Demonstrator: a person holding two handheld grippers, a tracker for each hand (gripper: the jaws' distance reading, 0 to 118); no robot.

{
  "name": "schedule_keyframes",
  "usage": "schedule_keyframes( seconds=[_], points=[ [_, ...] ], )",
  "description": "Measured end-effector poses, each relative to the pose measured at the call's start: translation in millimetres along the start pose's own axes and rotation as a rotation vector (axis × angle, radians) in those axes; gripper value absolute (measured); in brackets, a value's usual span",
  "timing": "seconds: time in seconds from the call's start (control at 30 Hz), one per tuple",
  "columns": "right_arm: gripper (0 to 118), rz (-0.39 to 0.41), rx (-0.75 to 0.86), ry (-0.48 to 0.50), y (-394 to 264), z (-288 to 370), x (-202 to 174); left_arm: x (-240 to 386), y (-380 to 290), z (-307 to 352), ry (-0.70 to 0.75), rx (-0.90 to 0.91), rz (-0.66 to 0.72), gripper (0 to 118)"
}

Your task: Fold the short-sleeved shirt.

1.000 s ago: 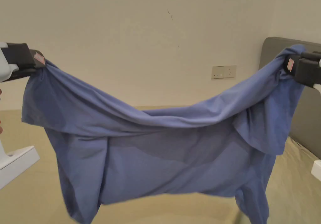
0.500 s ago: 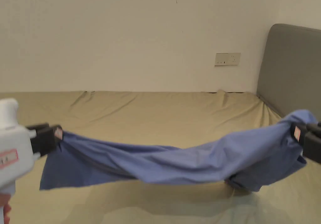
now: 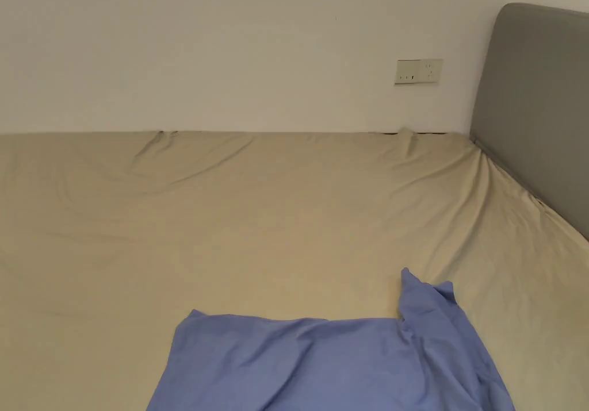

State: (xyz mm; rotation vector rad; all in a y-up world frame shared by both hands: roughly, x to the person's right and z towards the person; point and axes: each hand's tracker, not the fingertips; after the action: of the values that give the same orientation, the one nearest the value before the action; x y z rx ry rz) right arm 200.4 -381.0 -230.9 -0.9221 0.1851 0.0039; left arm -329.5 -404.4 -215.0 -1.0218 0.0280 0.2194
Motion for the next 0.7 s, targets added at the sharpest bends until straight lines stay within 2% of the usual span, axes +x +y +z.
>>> schedule_keyframes(
  seconds=[0.13,0.23,0.33,0.43,0.47,0.5,0.53,0.57,0.6,0.67,0.7],
  points=[
    [13,-0.025,-0.189,-0.062,-33,-51,17,-14,-26,-49,0.044,-0.158,0.023,1],
    [13,-0.077,-0.313,-0.085,-55,-75,30,-19,-37,-70,0.035,-0.253,0.038,1],
    [13,-0.086,-0.286,-0.073,-65,-74,32,-15,-38,-77,0.054,-0.248,-0.004,1],
    [16,-0.039,-0.243,-0.073,-59,-66,27,-9,-31,-66,0.075,-0.198,-0.019,1],
    [34,-0.031,-0.235,-0.076,-56,-58,27,-6,-27,-57,0.089,-0.145,-0.031,1],
    [62,-0.026,-0.214,-0.083,-52,-50,27,-4,-23,-45,0.1,-0.092,-0.047,5],
    [94,-0.029,-0.153,-0.075,-48,-37,26,0,-17,-29,0.099,-0.023,-0.071,28],
    [116,-0.03,-0.091,-0.07,-42,-23,25,3,-11,-12,0.105,0.049,-0.092,87],
    [116,-0.033,-0.01,-0.061,-34,-8,23,7,-5,3,0.083,0.106,-0.116,117],
    [115,-0.031,0.134,-0.066,-16,25,18,17,3,42,0.015,0.292,-0.16,118],
    [115,-0.037,0.209,-0.071,-7,41,15,24,11,59,0.043,0.376,-0.174,118]
  ],
)
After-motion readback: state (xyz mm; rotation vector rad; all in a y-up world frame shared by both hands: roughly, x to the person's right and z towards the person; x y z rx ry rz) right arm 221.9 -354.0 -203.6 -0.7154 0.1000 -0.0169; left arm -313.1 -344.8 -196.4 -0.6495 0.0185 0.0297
